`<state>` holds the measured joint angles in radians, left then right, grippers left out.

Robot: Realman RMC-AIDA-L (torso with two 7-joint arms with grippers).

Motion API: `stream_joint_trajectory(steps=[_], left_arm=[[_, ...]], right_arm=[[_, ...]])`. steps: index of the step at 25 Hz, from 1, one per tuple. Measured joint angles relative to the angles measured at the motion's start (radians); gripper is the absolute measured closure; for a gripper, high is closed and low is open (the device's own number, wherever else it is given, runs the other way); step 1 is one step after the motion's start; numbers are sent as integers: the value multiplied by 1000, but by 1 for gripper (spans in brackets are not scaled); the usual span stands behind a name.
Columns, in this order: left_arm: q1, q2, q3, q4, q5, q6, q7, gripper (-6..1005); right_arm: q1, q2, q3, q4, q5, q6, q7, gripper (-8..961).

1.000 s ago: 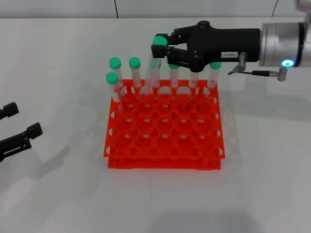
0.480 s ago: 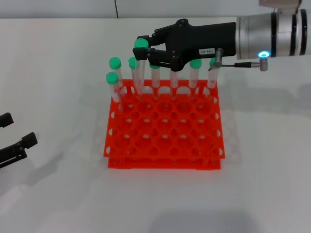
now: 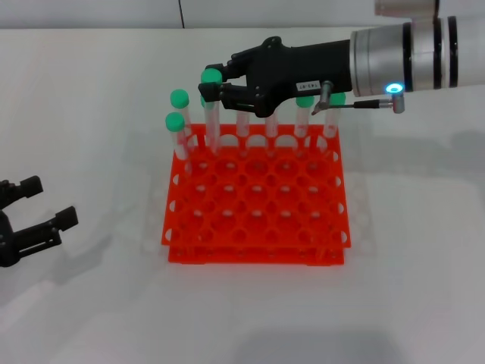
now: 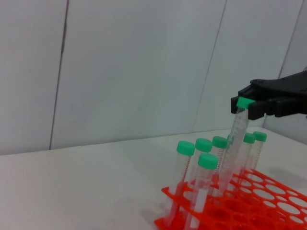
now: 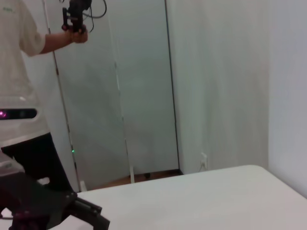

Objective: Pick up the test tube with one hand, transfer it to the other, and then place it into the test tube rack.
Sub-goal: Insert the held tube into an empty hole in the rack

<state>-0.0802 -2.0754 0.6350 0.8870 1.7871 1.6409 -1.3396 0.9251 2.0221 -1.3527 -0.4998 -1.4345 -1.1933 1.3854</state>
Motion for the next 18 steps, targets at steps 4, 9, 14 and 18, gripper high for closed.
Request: stream_joint_trajectory(steps=[4, 9, 14, 18], left_arm=[[-18, 0, 0, -12, 13, -5, 0, 110], [-33, 1, 0, -22, 27, -15, 0, 110], [-39, 1, 0, -22, 34, -16, 0, 110], [-45, 2, 0, -22, 34, -16, 0, 110]], right_arm=[[18, 2, -12, 1, 0, 18, 12, 697], [34, 2, -56, -7, 0, 44, 32, 696], [44, 1, -99, -15, -1, 77, 45, 695], [44, 1, -103, -16, -1, 89, 46, 695]])
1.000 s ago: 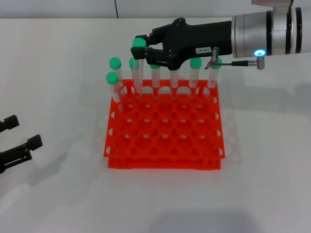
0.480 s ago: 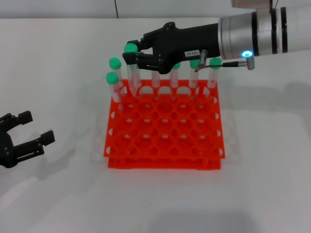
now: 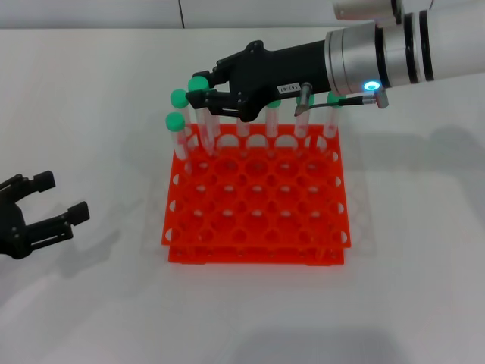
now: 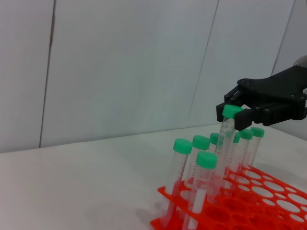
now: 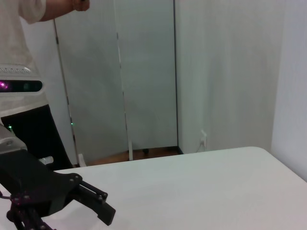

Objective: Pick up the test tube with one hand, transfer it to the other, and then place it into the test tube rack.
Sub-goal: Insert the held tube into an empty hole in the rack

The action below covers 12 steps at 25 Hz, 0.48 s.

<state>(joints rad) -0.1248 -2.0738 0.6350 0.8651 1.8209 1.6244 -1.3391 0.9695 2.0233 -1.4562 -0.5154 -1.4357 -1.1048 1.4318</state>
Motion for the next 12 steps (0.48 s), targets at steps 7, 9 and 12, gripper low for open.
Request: stream_joint_trajectory(steps=[7, 9, 12], left_arm=[[-9, 0, 0, 0, 1, -8, 0, 111], [-12, 0, 0, 0, 1, -8, 0, 111], [-15, 0, 0, 0, 1, -9, 0, 111]], right_arm=[[1, 1, -9, 7, 0, 16, 0, 694], [1, 1, -21, 8, 2, 24, 1, 694], [-3, 2, -27, 9, 2, 27, 8, 694]])
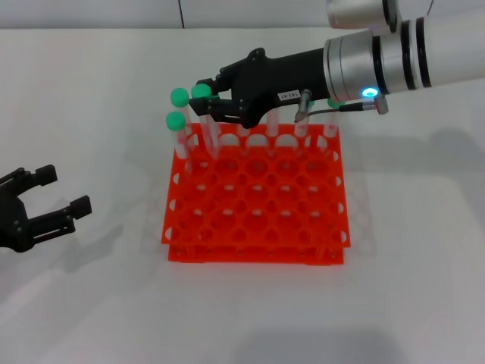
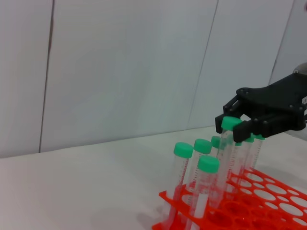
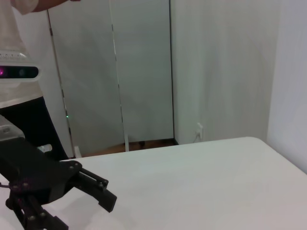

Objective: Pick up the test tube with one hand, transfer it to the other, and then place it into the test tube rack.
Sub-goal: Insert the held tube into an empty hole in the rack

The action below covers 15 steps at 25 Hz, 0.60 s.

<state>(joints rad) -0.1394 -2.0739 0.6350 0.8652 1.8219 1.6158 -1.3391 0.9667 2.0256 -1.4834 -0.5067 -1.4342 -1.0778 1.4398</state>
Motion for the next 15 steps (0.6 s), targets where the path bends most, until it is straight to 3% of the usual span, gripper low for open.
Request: stream_joint_trajectory(steps=[15], left_arm=[[-8, 0, 0, -2, 0, -3, 0, 110]], right_arm=[[-16, 2, -9, 14, 6, 5, 4, 692]])
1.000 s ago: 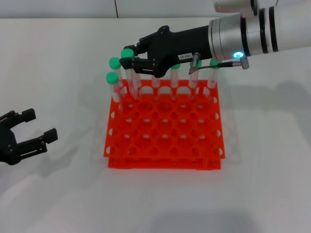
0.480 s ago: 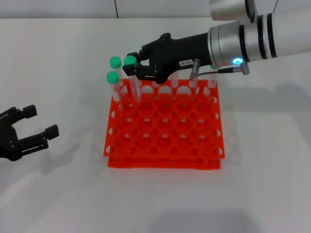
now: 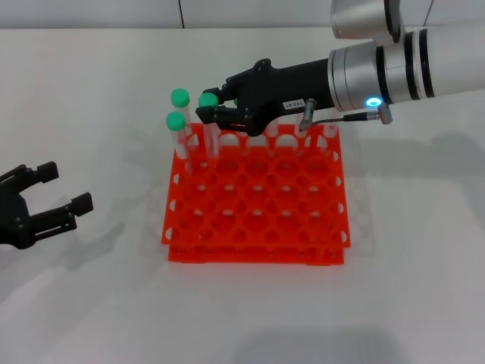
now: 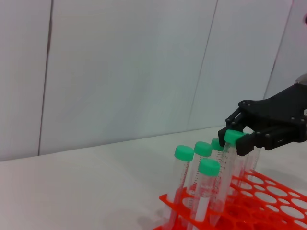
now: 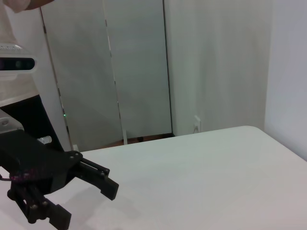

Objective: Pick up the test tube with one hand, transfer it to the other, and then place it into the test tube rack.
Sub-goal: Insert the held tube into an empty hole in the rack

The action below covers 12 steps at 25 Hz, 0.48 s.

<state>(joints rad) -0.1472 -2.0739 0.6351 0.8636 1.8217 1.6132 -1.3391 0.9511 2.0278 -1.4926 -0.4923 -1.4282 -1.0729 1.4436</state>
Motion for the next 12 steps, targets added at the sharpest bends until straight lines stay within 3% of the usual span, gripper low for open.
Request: stream_joint_trajectory(steps=[12], left_arm=[[-5, 0, 2, -15, 3, -12, 6, 110]], right_arm=[[0, 0, 0, -10, 1, -1, -7, 690]])
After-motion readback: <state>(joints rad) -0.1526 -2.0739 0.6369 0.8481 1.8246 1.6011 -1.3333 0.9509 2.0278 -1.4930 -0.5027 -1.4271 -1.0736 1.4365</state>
